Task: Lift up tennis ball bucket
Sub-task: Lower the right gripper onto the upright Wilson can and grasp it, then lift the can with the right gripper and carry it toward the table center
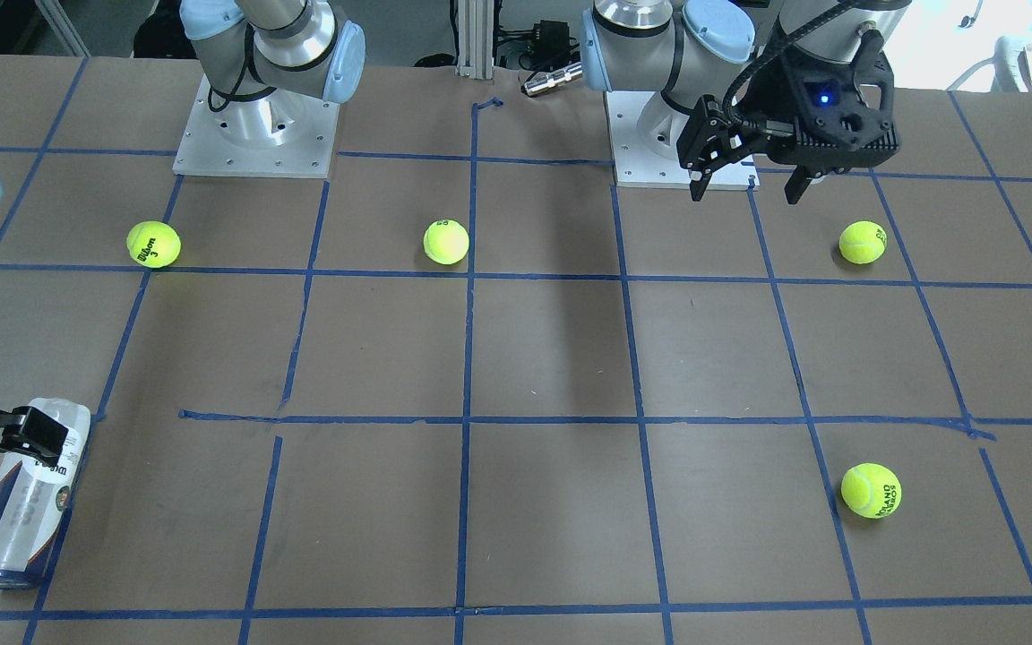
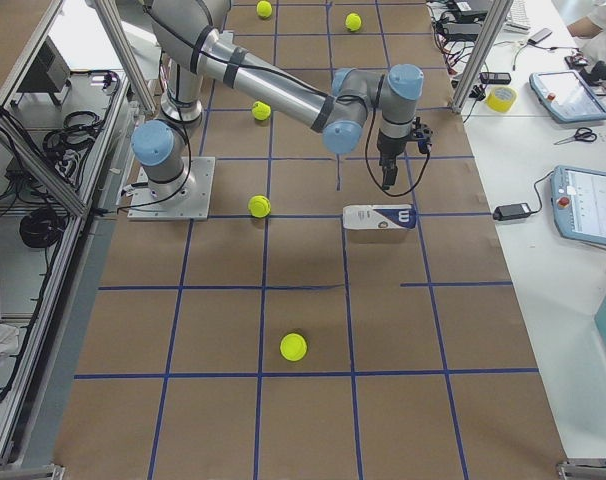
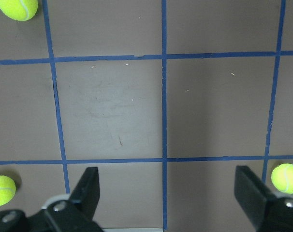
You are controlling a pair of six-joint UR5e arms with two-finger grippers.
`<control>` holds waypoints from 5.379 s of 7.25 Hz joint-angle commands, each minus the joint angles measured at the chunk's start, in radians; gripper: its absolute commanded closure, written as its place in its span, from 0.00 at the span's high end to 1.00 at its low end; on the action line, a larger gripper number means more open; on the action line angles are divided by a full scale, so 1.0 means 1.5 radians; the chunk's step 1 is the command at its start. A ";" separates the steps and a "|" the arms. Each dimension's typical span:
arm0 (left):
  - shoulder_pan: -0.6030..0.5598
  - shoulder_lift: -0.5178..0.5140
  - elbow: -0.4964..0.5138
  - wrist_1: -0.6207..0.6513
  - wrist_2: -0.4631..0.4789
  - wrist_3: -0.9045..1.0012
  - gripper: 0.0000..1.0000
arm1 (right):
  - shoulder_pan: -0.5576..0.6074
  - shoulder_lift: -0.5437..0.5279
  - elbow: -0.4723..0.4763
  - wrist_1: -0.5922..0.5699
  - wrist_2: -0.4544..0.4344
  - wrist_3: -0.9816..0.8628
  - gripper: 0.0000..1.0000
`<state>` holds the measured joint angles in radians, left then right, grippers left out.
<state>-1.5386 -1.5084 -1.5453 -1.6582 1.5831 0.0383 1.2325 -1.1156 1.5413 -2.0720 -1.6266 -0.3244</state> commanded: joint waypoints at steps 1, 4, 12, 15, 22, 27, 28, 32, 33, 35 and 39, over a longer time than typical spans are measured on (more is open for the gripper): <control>0.000 -0.001 0.000 0.000 0.000 0.000 1.00 | -0.032 0.044 0.032 -0.074 0.002 -0.024 1.00; 0.001 -0.001 0.000 0.000 0.000 0.000 1.00 | -0.033 0.087 0.032 -0.074 0.002 -0.044 1.00; 0.011 0.000 0.001 -0.001 0.000 0.000 1.00 | -0.025 0.097 0.020 -0.064 -0.003 -0.039 0.80; 0.058 -0.002 0.001 -0.003 -0.008 0.002 1.00 | 0.050 0.049 0.019 -0.037 -0.006 -0.031 0.80; 0.072 -0.010 0.013 0.000 -0.007 0.002 1.00 | 0.323 0.056 -0.093 0.016 -0.019 0.142 0.83; 0.087 -0.010 0.014 0.000 -0.007 0.011 1.00 | 0.499 0.156 -0.185 -0.078 -0.020 -0.004 0.83; 0.087 -0.010 0.014 0.000 -0.004 0.011 1.00 | 0.508 0.162 -0.187 -0.092 -0.019 -0.117 0.82; 0.089 -0.010 0.013 0.008 -0.007 0.031 1.00 | 0.543 0.191 -0.180 -0.159 -0.069 -0.468 0.91; 0.089 -0.010 0.012 0.008 -0.005 0.032 1.00 | 0.549 0.217 -0.184 -0.199 -0.063 -0.501 0.86; 0.089 -0.010 0.012 0.009 -0.005 0.032 1.00 | 0.553 0.225 -0.187 -0.222 -0.056 -0.506 0.83; 0.089 -0.013 0.014 0.018 -0.008 0.031 1.00 | 0.542 0.170 -0.184 -0.166 -0.046 -0.505 0.90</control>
<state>-1.4051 -1.5257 -1.5269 -1.6364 1.5727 0.0856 2.0559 -0.8186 1.2616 -2.3588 -1.6999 -1.0825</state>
